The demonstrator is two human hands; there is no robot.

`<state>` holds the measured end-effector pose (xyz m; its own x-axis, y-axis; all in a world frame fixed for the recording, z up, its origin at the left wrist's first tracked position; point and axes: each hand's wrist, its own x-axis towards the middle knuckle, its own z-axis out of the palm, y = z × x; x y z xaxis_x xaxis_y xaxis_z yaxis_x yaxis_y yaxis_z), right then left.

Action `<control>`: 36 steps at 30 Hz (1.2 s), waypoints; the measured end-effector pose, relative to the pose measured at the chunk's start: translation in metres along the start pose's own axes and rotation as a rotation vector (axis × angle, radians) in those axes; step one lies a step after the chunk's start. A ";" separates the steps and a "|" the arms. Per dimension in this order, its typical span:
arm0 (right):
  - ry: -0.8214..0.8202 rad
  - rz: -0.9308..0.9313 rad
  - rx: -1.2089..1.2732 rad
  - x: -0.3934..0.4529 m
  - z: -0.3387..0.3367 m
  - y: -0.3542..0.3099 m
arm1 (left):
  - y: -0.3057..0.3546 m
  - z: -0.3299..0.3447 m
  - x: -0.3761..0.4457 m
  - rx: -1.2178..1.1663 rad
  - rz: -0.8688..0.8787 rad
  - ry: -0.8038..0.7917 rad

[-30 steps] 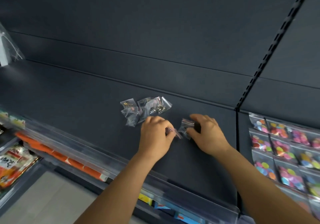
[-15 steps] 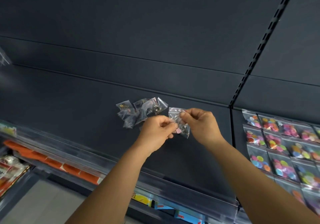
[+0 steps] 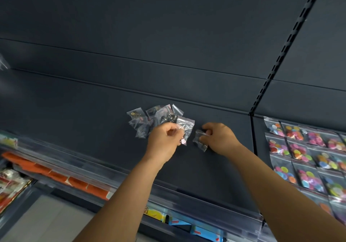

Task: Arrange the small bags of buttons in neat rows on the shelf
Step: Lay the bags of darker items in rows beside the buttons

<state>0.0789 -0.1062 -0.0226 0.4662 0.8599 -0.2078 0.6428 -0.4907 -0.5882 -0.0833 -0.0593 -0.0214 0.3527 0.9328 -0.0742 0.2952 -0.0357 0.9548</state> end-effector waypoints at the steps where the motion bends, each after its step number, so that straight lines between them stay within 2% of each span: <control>1: -0.008 0.011 0.033 -0.001 -0.001 -0.001 | 0.000 0.000 -0.001 -0.010 0.002 0.002; 3: -0.003 0.016 0.131 -0.006 -0.003 -0.001 | 0.000 -0.001 -0.001 -0.013 0.001 -0.002; 8: 0.077 0.038 0.559 -0.027 -0.015 0.004 | 0.001 0.006 -0.001 0.012 0.014 0.010; 13: 0.141 -0.018 0.770 -0.063 -0.039 0.010 | 0.011 0.032 -0.009 0.012 0.029 -0.046; 16: 0.240 -0.051 0.693 -0.084 -0.053 0.027 | 0.022 0.056 -0.023 -0.042 0.027 -0.157; 20: 0.419 -0.032 0.487 -0.111 -0.070 0.057 | 0.041 0.092 -0.052 -0.144 0.007 -0.402; 24: 0.551 0.021 0.523 -0.141 -0.088 0.089 | 0.058 0.129 -0.078 -0.185 0.043 -0.600; 33: 0.734 0.134 0.708 -0.211 -0.142 0.177 | 0.089 0.229 -0.142 -0.137 0.146 -0.713; 36: 0.727 0.149 0.875 -0.237 -0.162 0.209 | 0.103 0.266 -0.170 -0.169 0.147 -0.696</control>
<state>0.2012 -0.4357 0.0308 0.9261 0.3772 0.0124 0.0417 -0.0697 -0.9967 0.1229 -0.3169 0.0127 0.8776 0.4764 -0.0542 0.0805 -0.0348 0.9962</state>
